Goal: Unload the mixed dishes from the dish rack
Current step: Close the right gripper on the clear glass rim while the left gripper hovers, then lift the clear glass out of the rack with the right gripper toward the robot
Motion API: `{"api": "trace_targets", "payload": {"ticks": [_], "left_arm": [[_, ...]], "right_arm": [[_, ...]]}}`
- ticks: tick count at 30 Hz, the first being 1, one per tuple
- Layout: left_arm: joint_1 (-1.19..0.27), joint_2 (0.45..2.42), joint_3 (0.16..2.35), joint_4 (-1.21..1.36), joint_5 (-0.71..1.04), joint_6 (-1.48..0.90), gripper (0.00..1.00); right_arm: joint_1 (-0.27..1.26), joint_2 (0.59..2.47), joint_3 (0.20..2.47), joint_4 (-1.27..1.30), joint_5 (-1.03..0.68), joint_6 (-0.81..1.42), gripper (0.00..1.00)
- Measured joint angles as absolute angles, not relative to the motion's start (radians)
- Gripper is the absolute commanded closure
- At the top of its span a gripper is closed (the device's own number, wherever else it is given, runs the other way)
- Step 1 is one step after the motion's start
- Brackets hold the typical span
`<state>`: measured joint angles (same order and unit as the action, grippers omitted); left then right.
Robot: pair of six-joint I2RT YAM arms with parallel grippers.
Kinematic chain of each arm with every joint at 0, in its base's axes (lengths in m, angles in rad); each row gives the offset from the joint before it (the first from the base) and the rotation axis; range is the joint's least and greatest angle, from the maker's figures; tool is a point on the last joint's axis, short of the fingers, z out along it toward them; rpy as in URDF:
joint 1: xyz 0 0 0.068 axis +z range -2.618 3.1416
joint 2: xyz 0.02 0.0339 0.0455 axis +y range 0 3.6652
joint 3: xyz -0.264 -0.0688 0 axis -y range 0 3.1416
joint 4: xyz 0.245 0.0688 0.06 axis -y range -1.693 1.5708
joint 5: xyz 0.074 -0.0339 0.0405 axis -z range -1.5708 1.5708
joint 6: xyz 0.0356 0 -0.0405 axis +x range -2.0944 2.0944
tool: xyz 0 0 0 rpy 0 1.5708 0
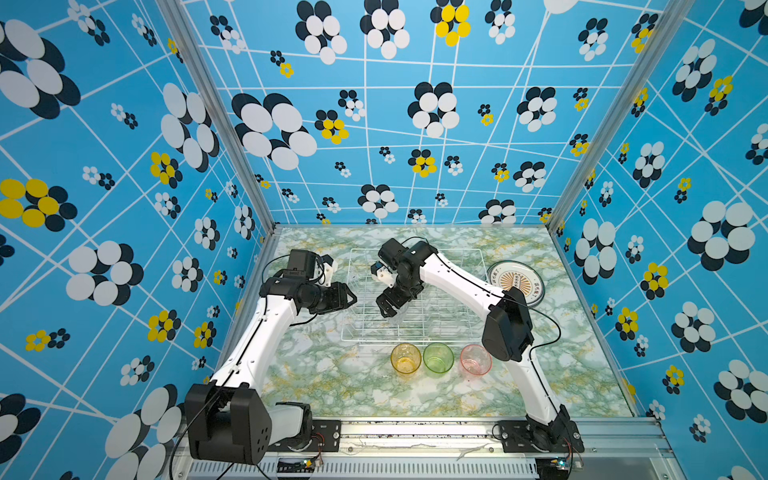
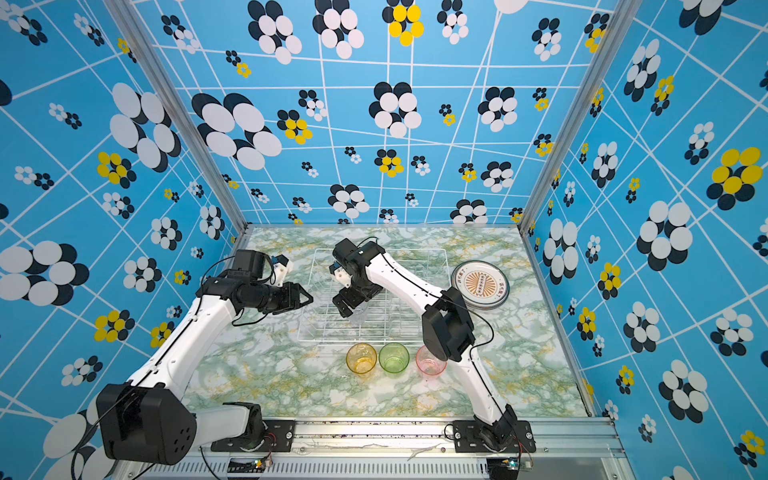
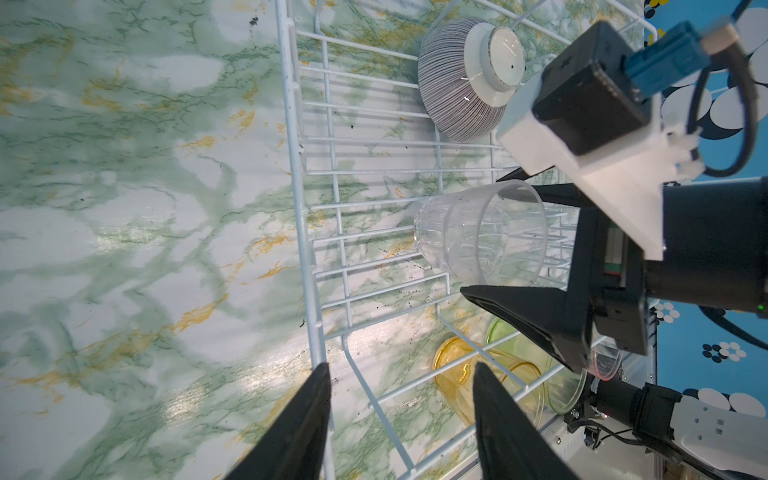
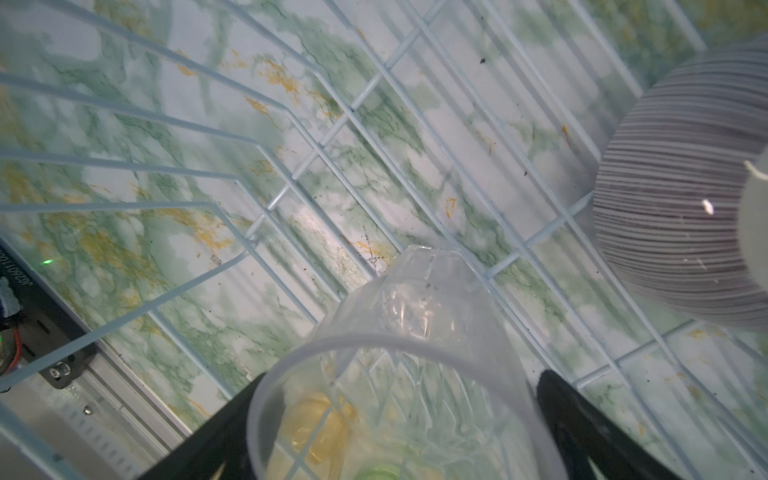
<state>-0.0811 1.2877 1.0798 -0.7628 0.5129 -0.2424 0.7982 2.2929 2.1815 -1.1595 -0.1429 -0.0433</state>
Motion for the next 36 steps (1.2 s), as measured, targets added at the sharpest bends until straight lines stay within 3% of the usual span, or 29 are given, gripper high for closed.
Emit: {"api": "trace_targets", "payload": {"ticks": [5,13,25,36], "left_arm": [[-0.074,1.285,1.08,-0.763,0.513,-0.242,0.44],[-0.069,1.279,1.08,-0.763,0.514,-0.239,0.44],[-0.065,1.279,1.08,-0.78,0.506,-0.231,0.44],[-0.063,1.272,1.164,-0.815,0.452,-0.221,0.42]], "right_arm": [[0.798,2.298,2.186,-1.171,-0.121,-0.037,0.06],[0.798,2.298,2.194,-1.172,-0.094,-0.029,0.46],[0.805,2.259,2.194,-1.172,-0.023,-0.03,0.5],[0.995,1.944,2.196,-1.197,0.043,-0.063,0.5]]}}
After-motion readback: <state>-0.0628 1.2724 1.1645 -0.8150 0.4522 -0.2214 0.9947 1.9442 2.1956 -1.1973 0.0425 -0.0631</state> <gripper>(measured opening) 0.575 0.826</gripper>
